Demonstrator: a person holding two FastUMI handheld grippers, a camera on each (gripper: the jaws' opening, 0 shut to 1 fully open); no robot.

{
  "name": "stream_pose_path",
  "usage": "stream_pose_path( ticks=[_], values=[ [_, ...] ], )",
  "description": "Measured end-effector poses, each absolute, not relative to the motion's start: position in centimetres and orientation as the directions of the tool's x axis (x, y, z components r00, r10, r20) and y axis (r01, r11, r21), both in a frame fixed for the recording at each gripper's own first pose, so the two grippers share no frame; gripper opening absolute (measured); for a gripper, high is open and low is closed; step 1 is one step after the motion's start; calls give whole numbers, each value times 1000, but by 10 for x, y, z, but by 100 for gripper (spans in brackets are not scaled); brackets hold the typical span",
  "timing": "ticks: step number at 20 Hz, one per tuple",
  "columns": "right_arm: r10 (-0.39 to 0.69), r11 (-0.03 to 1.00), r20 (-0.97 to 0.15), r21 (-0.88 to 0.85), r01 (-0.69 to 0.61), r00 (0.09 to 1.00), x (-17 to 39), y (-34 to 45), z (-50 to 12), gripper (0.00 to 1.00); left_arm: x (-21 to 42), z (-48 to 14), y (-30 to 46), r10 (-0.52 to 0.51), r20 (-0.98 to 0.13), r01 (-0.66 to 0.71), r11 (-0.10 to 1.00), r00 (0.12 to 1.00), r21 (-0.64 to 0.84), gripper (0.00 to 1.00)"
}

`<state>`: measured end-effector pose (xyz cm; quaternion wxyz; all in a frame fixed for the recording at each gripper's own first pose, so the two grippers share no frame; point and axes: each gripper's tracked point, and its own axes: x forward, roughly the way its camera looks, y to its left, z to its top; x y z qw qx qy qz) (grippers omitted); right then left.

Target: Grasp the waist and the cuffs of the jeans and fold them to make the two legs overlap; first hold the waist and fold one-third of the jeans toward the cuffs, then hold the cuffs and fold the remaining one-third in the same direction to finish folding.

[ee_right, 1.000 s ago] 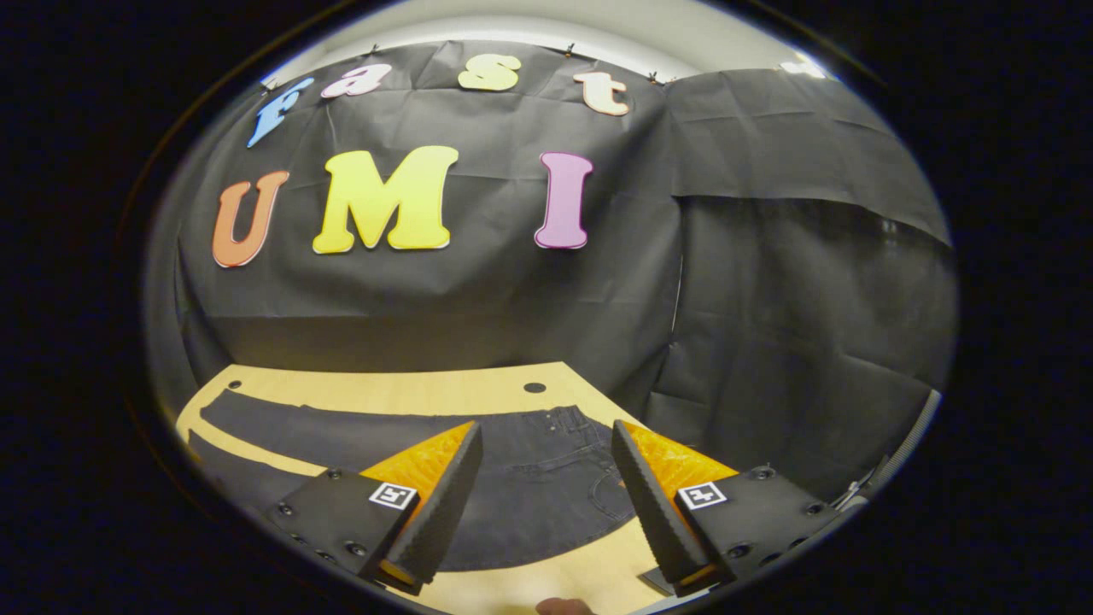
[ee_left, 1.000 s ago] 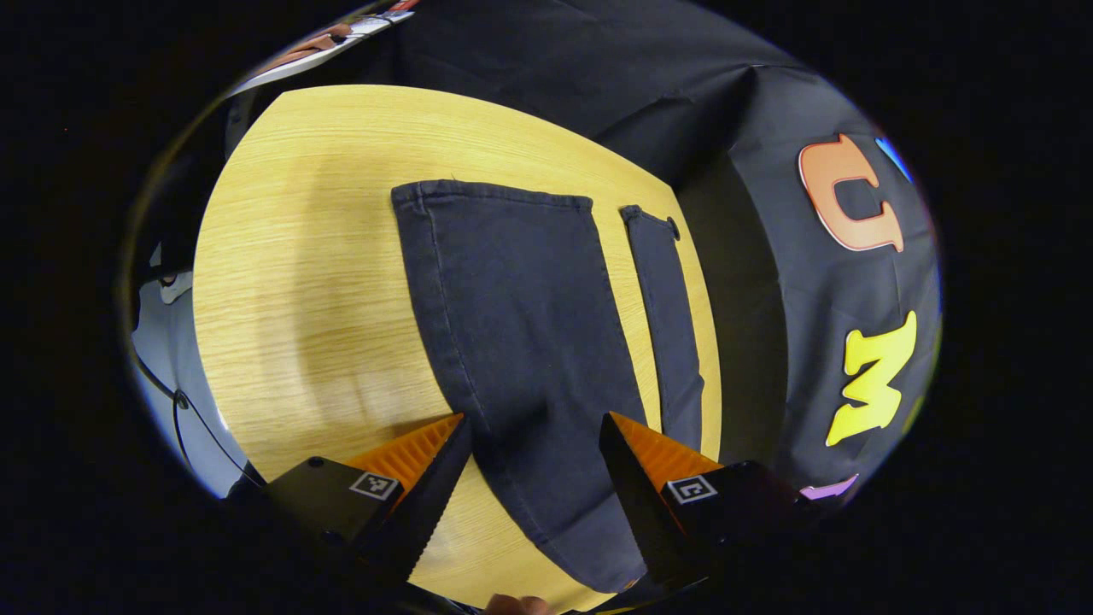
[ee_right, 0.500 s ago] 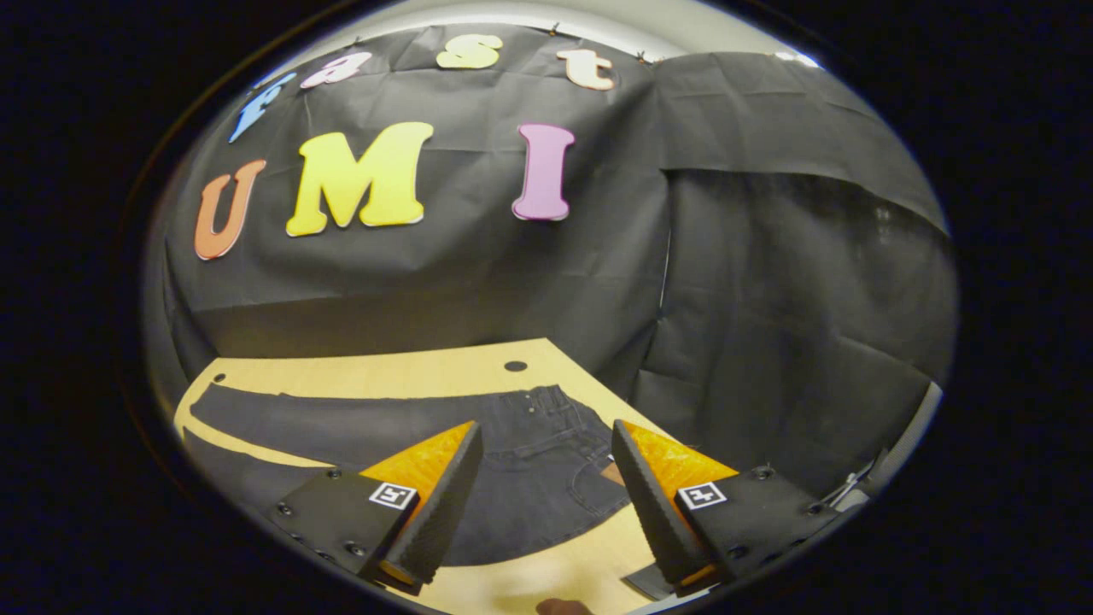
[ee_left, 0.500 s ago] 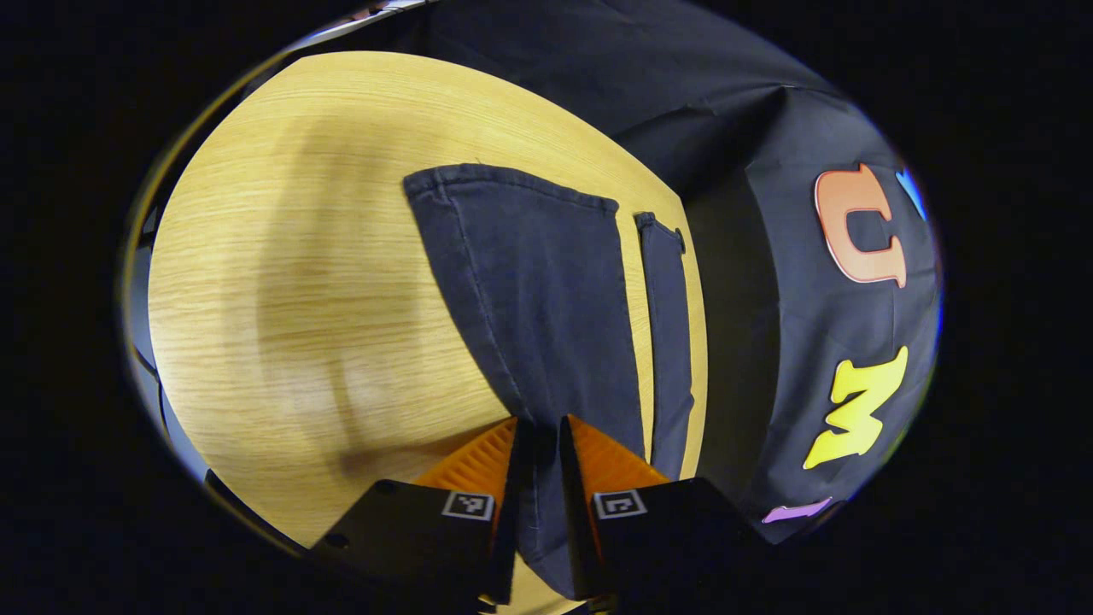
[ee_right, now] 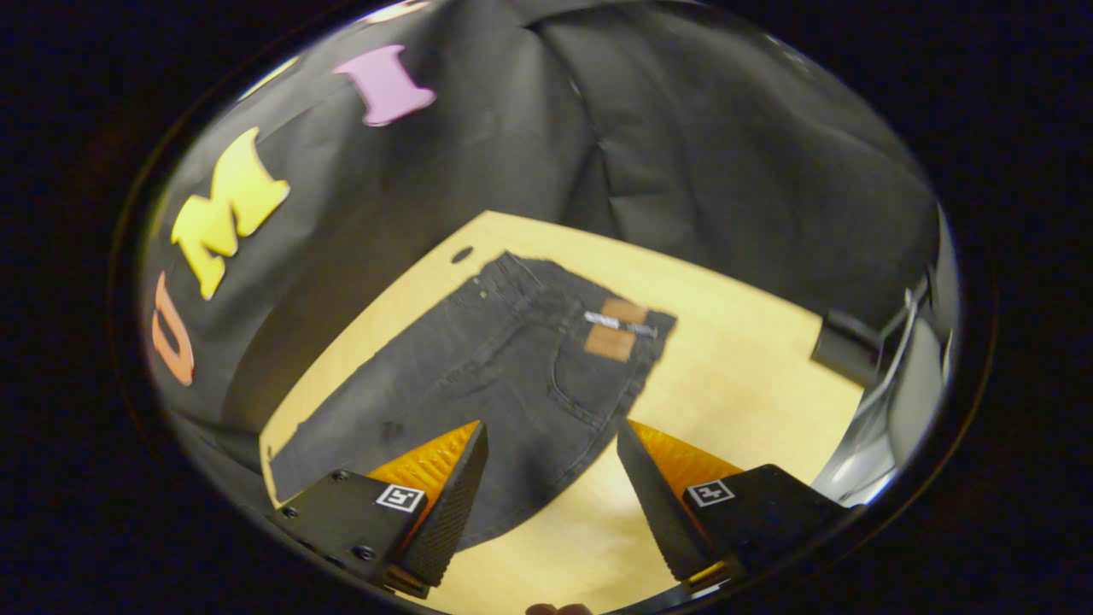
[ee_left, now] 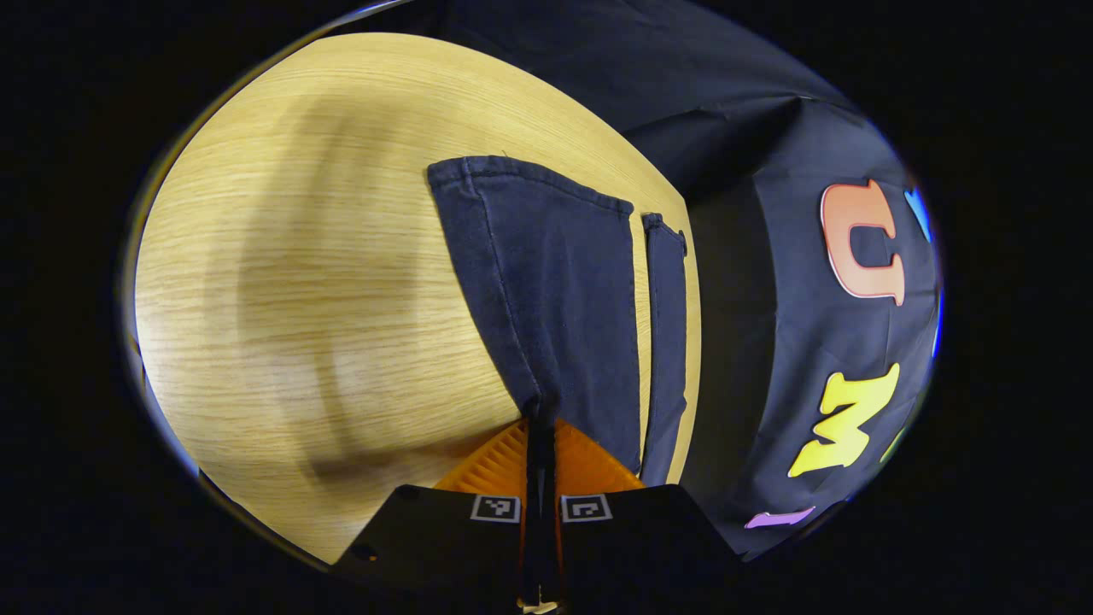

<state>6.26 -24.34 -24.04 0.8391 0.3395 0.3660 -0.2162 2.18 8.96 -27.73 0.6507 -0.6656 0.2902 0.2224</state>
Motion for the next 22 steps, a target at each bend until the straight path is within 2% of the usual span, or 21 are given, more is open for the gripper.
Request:
stream_pose_path(
  ticks=[2,9,10,12,13,15,19,21,22],
  values=[
    [-123,611,-800,405,680,588,55,-256,-255,95,22,-277,89,-99,-674,-676,9,733,-737,4],
    [-110,616,-807,402,677,580,69,-254,-263,95,24,-277,90,-101,-676,-679,-1,730,-734,4],
    [-111,613,-802,409,675,587,73,-254,-262,87,25,-278,90,-101,-676,-679,-3,730,-734,4],
    [-100,607,-794,428,669,599,79,-253,-262,87,24,-278,91,-102,-676,-680,-3,730,-734,4],
    [-99,602,-790,436,668,605,83,-253,-262,95,25,-278,90,-103,-676,-680,-3,730,-733,4],
    [-92,593,-782,454,665,616,90,-253,-262,93,25,-278,90,-106,-676,-680,0,729,-734,4],
    [-79,542,-771,499,676,632,98,-258,-266,71,25,-278,91,-113,-674,-678,2,730,-735,4],
    [-61,527,-774,511,679,630,100,-260,-268,70,25,-278,91,-115,-674,-678,4,730,-735,4],
    [-64,528,-784,499,687,618,98,-267,-275,53,24,-278,92,-115,-675,-679,5,729,-734,4]
  ],
)
